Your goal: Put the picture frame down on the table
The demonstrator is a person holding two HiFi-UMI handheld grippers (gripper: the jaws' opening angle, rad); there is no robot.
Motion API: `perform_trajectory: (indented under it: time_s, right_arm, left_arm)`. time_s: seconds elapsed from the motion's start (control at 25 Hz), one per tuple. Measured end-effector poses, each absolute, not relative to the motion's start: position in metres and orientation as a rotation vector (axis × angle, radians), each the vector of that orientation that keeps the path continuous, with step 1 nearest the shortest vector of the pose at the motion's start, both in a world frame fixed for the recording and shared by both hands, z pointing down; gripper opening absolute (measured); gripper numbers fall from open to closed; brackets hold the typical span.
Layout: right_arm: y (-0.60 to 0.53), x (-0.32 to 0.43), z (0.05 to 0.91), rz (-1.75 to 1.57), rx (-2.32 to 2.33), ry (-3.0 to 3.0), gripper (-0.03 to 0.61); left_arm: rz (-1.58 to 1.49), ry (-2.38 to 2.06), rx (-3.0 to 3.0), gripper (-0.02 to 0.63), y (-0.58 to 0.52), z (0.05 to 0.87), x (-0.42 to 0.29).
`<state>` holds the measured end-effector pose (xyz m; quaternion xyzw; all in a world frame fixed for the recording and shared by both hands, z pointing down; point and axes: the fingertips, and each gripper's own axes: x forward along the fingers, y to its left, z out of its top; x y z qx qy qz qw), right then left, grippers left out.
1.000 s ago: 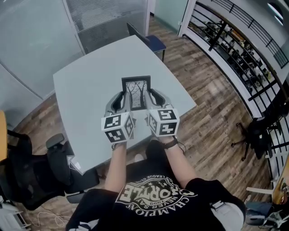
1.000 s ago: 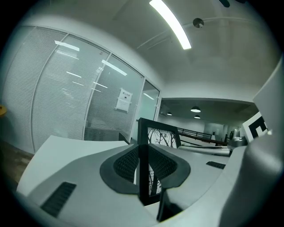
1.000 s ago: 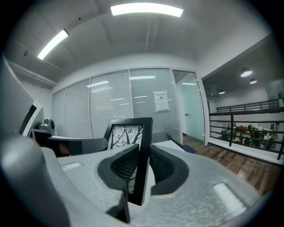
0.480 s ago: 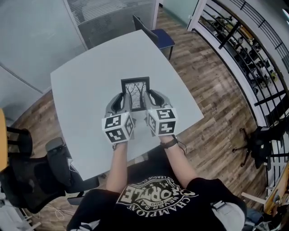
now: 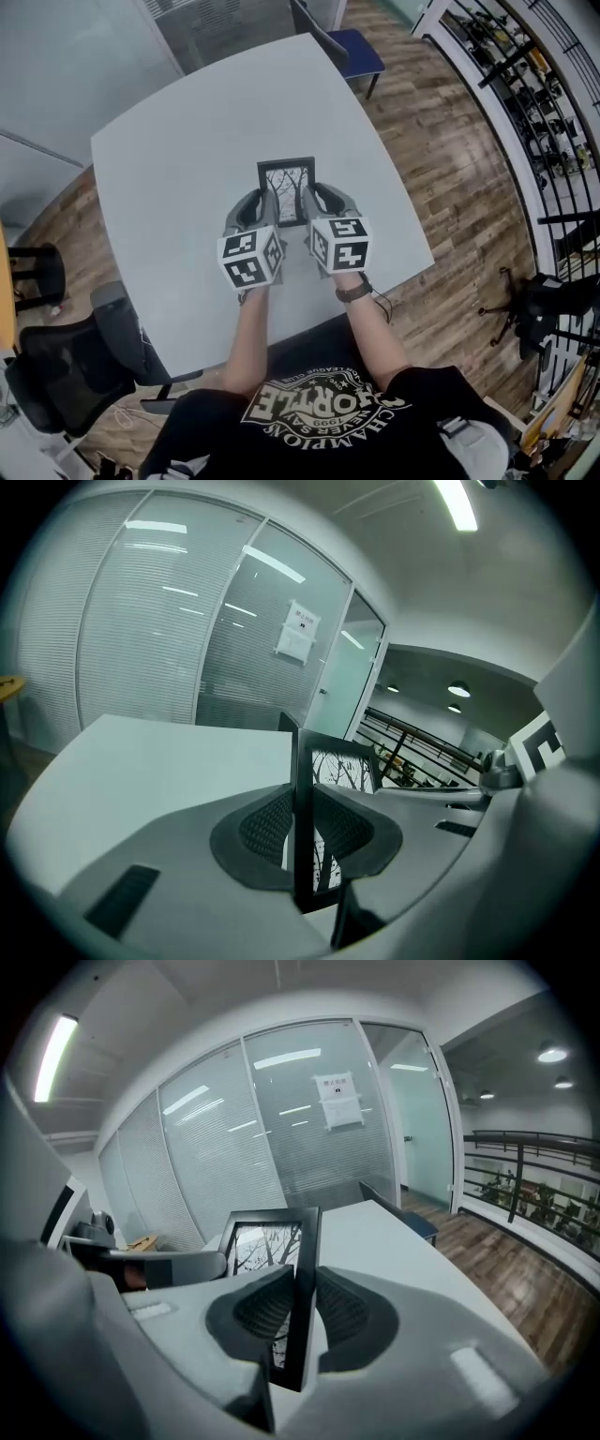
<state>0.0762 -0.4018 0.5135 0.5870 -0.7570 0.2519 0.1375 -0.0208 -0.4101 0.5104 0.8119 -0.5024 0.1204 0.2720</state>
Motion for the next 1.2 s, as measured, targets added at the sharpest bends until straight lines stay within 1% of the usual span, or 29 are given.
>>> perform_trajectory:
  time_s: [0.44,0.72,1.2]
  right_arm:
    - [-0.476,0.088,0.627,0.924,1.55,-2.072,0.071]
    - [-0.5,0.095,0.692,1.023,1.469,-2.005,0.071]
    - [-0.52,0.091,0.748,1.061,1.4,-1.954,0.07]
  left_arm:
    - [0.433,-1.295,1.978,0.071,-0.481,0.626,-0.01]
    - [0.502,-1.265,1.864,0.071,-0.498,0.694,-0.001]
    - [0.559,-1.275,1.772,0.071,-0.519,0.75,-0.006]
